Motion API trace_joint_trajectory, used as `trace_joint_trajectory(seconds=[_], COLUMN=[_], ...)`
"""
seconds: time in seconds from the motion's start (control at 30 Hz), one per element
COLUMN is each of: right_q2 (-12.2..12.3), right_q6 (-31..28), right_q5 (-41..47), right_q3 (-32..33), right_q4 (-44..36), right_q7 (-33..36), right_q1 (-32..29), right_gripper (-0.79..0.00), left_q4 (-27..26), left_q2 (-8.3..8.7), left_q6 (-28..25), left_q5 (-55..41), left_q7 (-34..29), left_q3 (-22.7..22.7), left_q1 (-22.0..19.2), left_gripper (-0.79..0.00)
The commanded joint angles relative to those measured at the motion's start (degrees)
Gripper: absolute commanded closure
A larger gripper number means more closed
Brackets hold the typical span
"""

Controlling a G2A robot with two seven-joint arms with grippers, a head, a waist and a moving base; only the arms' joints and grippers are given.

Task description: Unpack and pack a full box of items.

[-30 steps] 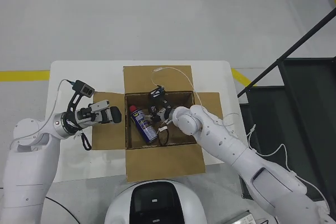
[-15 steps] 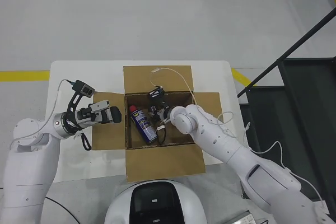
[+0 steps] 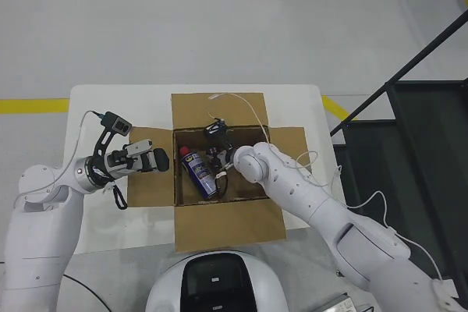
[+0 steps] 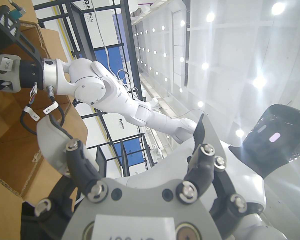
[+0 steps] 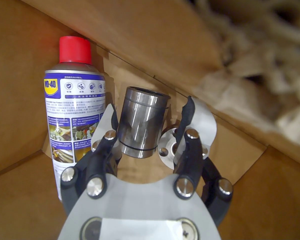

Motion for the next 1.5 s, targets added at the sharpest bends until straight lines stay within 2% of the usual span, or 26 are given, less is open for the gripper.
trace_joint_trajectory(seconds=[0.0, 0.03, 0.1, 0.13, 0.17, 0.2, 0.43, 0.63, 0.93, 1.13, 1.27, 1.43, 1.47], right_q2=[-0.39, -0.58, -0.94, -1.08, -1.19, -1.24, -0.05, 2.52, 6.27, 7.26, 7.07, 6.69, 6.66], right_q6=[0.31, 0.57, 1.11, 1.57, 2.17, 2.50, 5.81, 7.51, 4.84, 1.99, 0.91, 0.38, 0.41], right_q5=[-0.43, -0.75, -1.53, -2.13, -2.58, -2.98, -8.11, -13.39, -18.32, -17.41, -17.22, -17.06, -16.97], right_q3=[-0.22, -0.38, -0.76, -0.96, -1.03, -1.02, 0.75, 5.25, 14.30, 18.46, 17.76, 17.25, 17.34], right_q4=[0.72, 0.92, 0.86, 0.72, 0.27, -0.44, -7.91, -19.53, -34.16, -35.14, -33.57, -32.92, -32.88], right_q7=[-0.10, -0.16, -0.20, -0.15, -0.37, -0.82, -0.66, -0.47, 1.40, 1.71, 5.62, 3.90, 3.52], right_q1=[0.27, 0.34, 0.30, 0.22, 0.03, -0.31, -3.90, -9.88, -20.06, -23.15, -22.34, -21.94, -22.02], right_gripper=[-0.471, -0.468, -0.354, -0.246, -0.052, 0.000, 0.000, 0.000, 0.000, 0.000, 0.000, 0.000, -0.040], left_q4=[0.00, 0.00, 0.00, 0.00, 0.00, 0.00, 0.00, 0.00, 0.00, 0.00, 0.00, 0.00, 0.00], left_q2=[0.00, 0.00, 0.00, 0.00, 0.00, 0.00, 0.00, 0.00, 0.00, 0.00, 0.00, 0.00, 0.00], left_q6=[0.00, 0.00, 0.00, 0.00, 0.00, 0.00, 0.00, 0.00, 0.00, 0.00, 0.00, 0.00, 0.00], left_q5=[0.00, 0.00, 0.00, 0.00, 0.00, 0.00, 0.00, 0.00, 0.00, 0.00, 0.00, 0.00, 0.00], left_q7=[0.00, 0.00, 0.00, 0.00, 0.00, 0.00, 0.00, 0.00, 0.00, 0.00, 0.00, 0.00, 0.00], left_q3=[0.00, 0.00, 0.00, 0.00, 0.00, 0.00, 0.00, 0.00, 0.00, 0.00, 0.00, 0.00, 0.00], left_q1=[0.00, 0.00, 0.00, 0.00, 0.00, 0.00, 0.00, 0.00, 0.00, 0.00, 0.00, 0.00, 0.00], left_gripper=[-0.785, -0.785, -0.785, -0.785, -0.785, -0.785, -0.785, -0.785, -0.785, -0.785, -0.785, -0.785, -0.785])
